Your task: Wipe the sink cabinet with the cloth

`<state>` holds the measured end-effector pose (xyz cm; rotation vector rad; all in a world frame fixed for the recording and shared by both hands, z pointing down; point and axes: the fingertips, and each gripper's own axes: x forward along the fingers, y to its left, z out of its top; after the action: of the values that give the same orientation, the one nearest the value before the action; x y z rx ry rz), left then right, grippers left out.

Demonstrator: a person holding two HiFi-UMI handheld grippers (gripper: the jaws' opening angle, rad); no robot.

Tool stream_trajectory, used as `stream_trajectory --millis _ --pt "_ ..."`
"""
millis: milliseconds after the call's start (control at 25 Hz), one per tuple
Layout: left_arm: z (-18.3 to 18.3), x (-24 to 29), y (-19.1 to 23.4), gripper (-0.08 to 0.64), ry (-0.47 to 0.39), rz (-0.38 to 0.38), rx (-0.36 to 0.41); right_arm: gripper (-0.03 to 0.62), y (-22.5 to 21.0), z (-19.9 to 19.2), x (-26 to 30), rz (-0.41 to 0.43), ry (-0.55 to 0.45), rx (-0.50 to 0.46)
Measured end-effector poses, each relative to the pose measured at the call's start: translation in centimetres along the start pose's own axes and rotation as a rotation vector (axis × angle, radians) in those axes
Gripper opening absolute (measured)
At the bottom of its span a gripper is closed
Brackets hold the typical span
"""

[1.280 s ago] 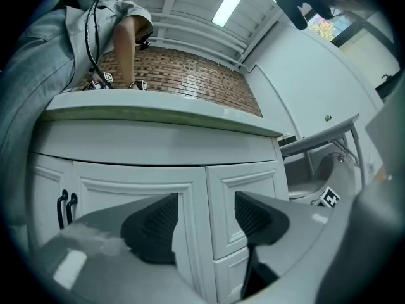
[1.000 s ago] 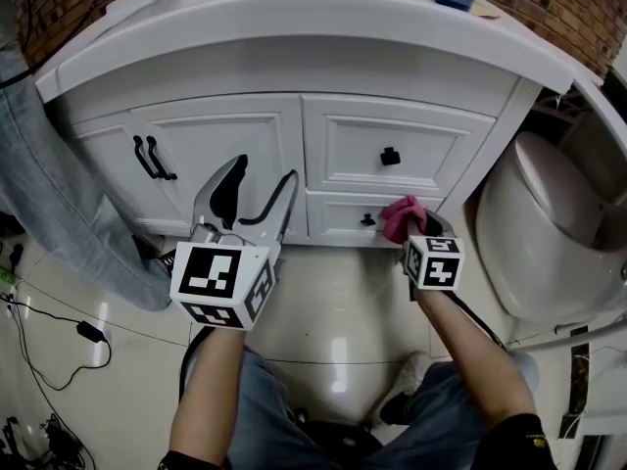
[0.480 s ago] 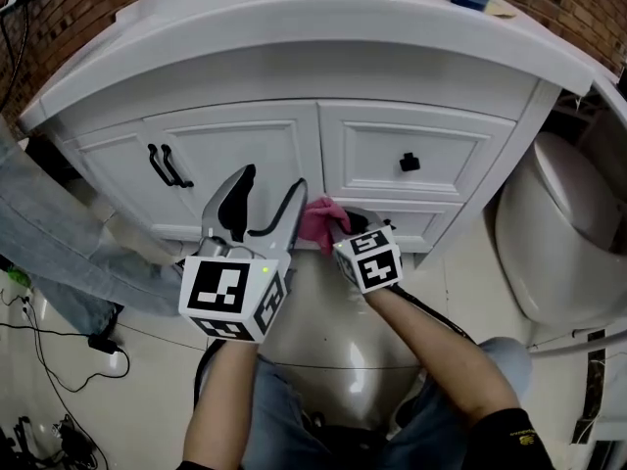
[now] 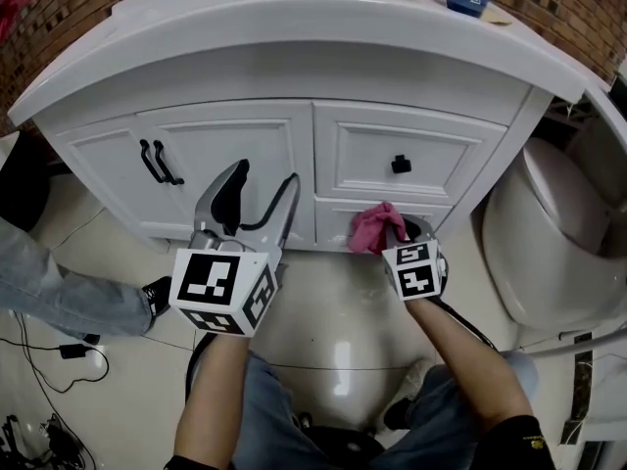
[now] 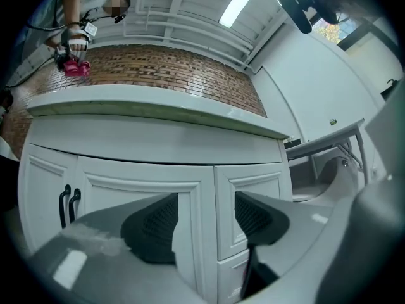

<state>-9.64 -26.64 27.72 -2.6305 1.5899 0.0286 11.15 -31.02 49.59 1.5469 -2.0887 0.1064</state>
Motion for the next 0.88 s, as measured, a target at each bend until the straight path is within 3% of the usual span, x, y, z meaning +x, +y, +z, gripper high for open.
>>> stream_trajectory --millis 240,440,560,680,800,880 --pt "-0.1 0.4 -0.8 0.279 0.004 -0.015 0.004 0.041 -8.4 -5.2 -2.1 -0.159 0.089 0.132" --pt "-0.2 0.5 -0.6 0.279 0.005 -0.011 0.009 0.04 -11.3 -7.3 -3.0 -0.217 0.112 0.207" --pt "-0.4 0.6 -0.5 0.279 0.01 -0.006 0.012 0.04 -7.6 -8.0 -1.8 -0.12 0.118 0.162" --pt "-0.6 0.5 -0.9 0.279 0.019 -0.01 0.014 0.04 1.4 -7.0 -0.3 0.086 0.076 0.088" --pt "-0.4 0.5 -1.0 0.279 0.017 -0.015 0.032 0.04 9.6 -4.2 0.8 0.266 0.006 0.051" --pt "-0.2 0.3 -0.5 0.279 0.016 -0.005 0.03 0.04 13.0 -1.7 1.8 0.324 -0.034 0.069"
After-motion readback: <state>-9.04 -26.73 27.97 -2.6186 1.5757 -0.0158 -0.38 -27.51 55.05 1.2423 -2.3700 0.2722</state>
